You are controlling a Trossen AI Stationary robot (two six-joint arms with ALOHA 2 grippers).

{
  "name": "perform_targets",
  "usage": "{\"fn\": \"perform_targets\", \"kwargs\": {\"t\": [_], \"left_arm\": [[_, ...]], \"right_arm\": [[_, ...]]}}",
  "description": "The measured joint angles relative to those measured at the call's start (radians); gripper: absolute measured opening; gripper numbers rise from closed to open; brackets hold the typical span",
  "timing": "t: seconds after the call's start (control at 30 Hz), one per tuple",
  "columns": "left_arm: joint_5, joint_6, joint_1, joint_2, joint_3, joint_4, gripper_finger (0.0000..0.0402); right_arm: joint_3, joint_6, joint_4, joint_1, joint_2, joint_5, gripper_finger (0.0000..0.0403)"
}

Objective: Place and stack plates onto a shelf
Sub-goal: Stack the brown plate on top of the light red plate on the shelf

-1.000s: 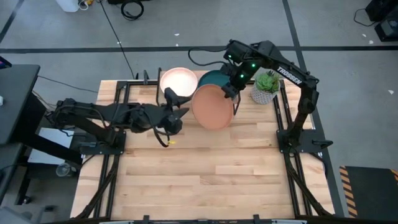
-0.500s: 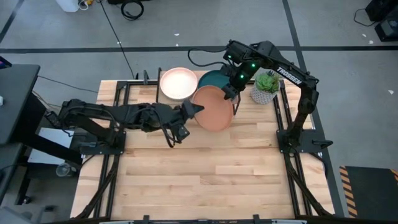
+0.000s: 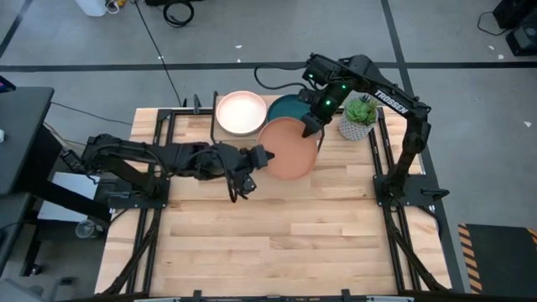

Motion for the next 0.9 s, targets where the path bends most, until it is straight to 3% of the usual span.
{"fn": "perform_targets", "kwargs": {"t": [0.4, 0.63, 0.9], "left_arm": [[0.014, -0.099, 0.0, -0.001, 0.002, 0.002, 0.0064], [0.012, -0.191, 0.0, -0.003, 0.003, 0.007, 0.0062], [-0.042, -0.267, 0.003, -0.021, 0.004, 0.008, 0.0062]], "right_arm": [[0.0, 0.02, 0.041, -0.017, 0.002, -0.099, 0.0171], [0.0, 0.022, 0.062, -0.055, -0.027, -0.098, 0.02], [0.0, 0.045, 0.106, -0.139, -0.101, -0.024, 0.0217]]}}
